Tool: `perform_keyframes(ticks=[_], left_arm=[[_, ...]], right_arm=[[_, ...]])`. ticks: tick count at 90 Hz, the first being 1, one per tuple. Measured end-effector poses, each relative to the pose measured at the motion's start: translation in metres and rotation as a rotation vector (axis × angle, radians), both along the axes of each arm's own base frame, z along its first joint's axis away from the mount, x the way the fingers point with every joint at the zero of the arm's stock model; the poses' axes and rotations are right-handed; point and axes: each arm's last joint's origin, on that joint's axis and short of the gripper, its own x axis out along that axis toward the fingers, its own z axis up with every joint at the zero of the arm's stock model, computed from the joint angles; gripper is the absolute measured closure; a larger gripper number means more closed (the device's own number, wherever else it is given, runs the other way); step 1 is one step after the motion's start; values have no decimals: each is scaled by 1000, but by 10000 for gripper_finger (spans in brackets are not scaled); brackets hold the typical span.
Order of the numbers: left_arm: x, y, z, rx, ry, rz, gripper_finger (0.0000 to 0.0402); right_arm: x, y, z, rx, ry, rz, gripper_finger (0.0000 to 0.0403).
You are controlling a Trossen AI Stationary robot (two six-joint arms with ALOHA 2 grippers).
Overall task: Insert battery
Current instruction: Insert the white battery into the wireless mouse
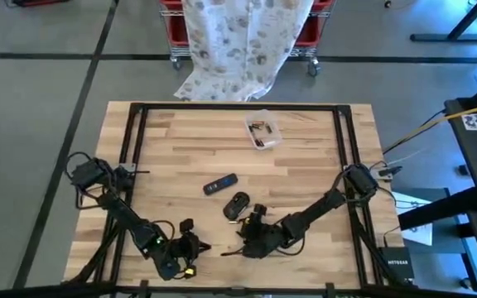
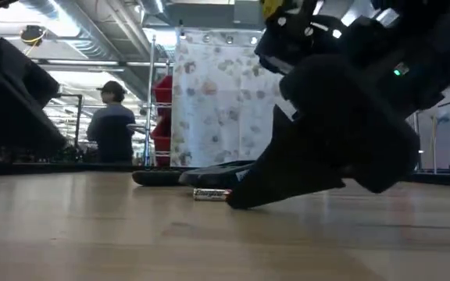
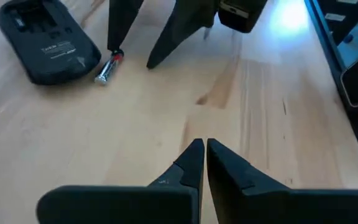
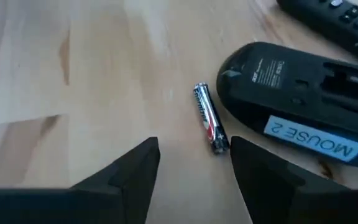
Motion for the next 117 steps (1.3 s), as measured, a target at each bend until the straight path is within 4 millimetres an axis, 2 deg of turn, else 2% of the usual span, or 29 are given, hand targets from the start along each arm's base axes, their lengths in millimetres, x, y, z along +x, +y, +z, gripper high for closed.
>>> perform_keyframes(ticks=[18,34,49,60,78,87,98,109,117], left_arm=[[0,0,0,7,3,-4,401],[0,0,0,13,2,-10,401],[0,0,0,12,1,-9,401],[0,0,0,11,2,-10,401],[0,0,0,10,4,-11,401],[0,0,0,11,4,-11,401],[0,0,0,18,6,-13,401],[0,0,0,20,8,-13,401],[0,0,0,21,8,-14,401]], right_arm=[[7,-11,-1,1,10,17,236],[15,-23,-11,57,44,29,289],[14,-19,-17,94,40,19,380],[9,-8,-13,50,25,17,387],[7,0,28,-78,177,126,396],[14,-1,64,-158,259,183,397],[28,-19,99,-237,373,220,399],[43,-40,117,-209,433,302,400],[46,-59,119,-155,508,352,401]])
